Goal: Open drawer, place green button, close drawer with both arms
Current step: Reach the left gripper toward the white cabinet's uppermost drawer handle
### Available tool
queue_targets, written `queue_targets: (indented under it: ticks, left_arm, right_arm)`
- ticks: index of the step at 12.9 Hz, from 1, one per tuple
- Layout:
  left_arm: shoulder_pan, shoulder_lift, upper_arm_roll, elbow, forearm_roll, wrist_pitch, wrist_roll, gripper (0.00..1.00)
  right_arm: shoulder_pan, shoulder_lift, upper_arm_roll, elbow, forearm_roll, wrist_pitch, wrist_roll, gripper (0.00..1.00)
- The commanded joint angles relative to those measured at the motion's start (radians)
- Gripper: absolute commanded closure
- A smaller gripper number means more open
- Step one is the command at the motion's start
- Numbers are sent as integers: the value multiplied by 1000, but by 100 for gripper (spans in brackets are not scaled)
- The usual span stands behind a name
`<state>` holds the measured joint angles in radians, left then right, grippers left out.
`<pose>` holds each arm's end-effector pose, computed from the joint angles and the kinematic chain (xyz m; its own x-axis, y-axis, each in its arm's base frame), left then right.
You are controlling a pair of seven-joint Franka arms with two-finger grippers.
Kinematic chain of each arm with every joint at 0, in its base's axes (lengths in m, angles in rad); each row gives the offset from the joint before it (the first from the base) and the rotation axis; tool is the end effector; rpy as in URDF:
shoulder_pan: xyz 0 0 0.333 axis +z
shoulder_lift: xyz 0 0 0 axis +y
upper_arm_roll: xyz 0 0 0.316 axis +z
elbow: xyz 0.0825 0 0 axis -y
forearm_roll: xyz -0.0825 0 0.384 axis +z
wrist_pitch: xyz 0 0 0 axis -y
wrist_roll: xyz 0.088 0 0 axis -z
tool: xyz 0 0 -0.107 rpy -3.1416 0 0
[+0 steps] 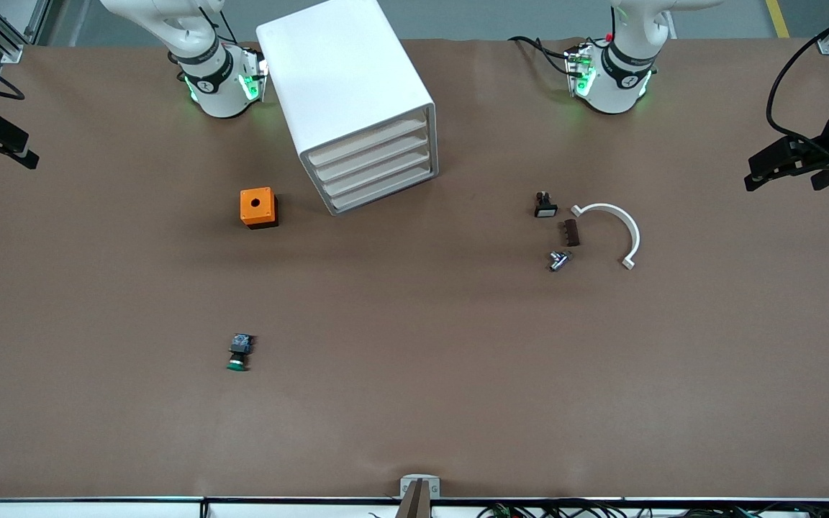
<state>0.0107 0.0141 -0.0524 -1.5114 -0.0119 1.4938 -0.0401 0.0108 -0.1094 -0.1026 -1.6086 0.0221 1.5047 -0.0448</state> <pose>0.5508 -0.0241 0.6379 0.9995 -0.0025 -0.0321 -0.0022 -0.9999 0.0114 0.5112 -0.0479 0.6591 0.9990 -0.0450 0.0064 -0.0448 -0.9985 -0.0330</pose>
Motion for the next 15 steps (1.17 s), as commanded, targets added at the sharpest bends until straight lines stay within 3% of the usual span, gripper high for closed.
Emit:
queue_targets:
  ticks: [1, 7, 15]
  left_arm:
    - [5, -3, -4, 11, 12, -14, 0, 0]
    - [37, 15, 28, 10, 10, -7, 8, 0]
    - [42, 251, 28, 3, 12, -9, 5, 0]
  right_arm:
    - [-21, -32, 12, -33, 2, 14, -13, 0]
    - [-22, -32, 12, -33, 2, 14, -13, 0]
    - [-22, -30, 11, -31, 1, 11, -15, 0]
